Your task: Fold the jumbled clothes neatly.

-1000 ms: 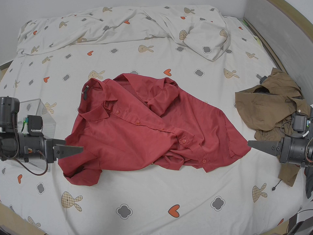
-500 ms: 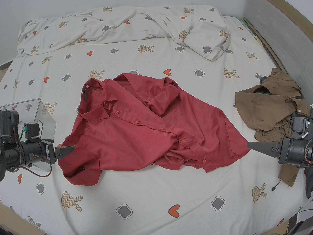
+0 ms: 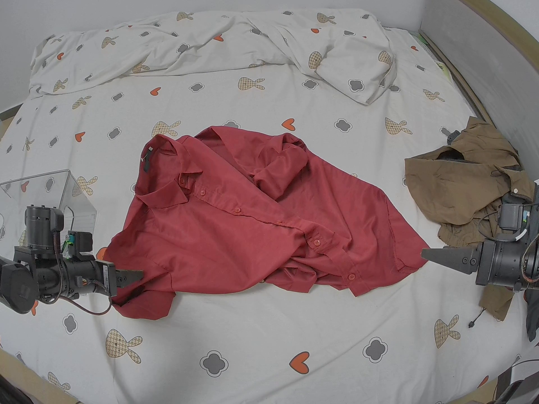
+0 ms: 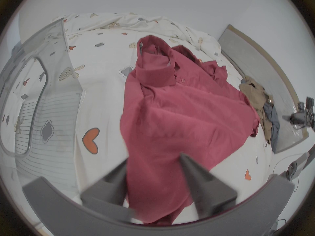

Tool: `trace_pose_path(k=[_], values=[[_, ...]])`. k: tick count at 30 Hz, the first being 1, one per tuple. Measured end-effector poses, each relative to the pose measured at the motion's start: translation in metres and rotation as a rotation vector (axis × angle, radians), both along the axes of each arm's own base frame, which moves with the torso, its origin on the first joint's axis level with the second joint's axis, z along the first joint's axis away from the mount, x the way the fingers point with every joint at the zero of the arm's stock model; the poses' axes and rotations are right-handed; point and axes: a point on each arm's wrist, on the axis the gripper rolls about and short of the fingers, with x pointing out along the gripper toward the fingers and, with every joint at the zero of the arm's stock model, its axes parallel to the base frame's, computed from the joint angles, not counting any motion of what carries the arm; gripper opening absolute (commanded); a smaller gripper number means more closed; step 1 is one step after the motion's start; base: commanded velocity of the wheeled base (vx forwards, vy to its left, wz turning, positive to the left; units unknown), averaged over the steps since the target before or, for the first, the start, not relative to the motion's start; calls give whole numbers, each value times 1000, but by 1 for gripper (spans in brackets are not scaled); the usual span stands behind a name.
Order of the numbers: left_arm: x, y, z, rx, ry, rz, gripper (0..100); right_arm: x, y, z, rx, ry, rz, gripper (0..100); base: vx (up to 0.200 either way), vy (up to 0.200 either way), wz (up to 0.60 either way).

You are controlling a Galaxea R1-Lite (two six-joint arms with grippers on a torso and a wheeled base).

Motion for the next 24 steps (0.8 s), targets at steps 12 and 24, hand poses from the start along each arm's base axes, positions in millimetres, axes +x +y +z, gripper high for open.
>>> trace_pose_path(k=[12, 24], values=[[-1, -6, 12, -87, -62, 39, 0, 10, 8, -20, -38, 92, 22, 100, 0, 0, 0], [-49, -9, 73, -137, -76, 53, 0, 45, 26, -65, -85, 222, 38, 100, 0, 0, 0]])
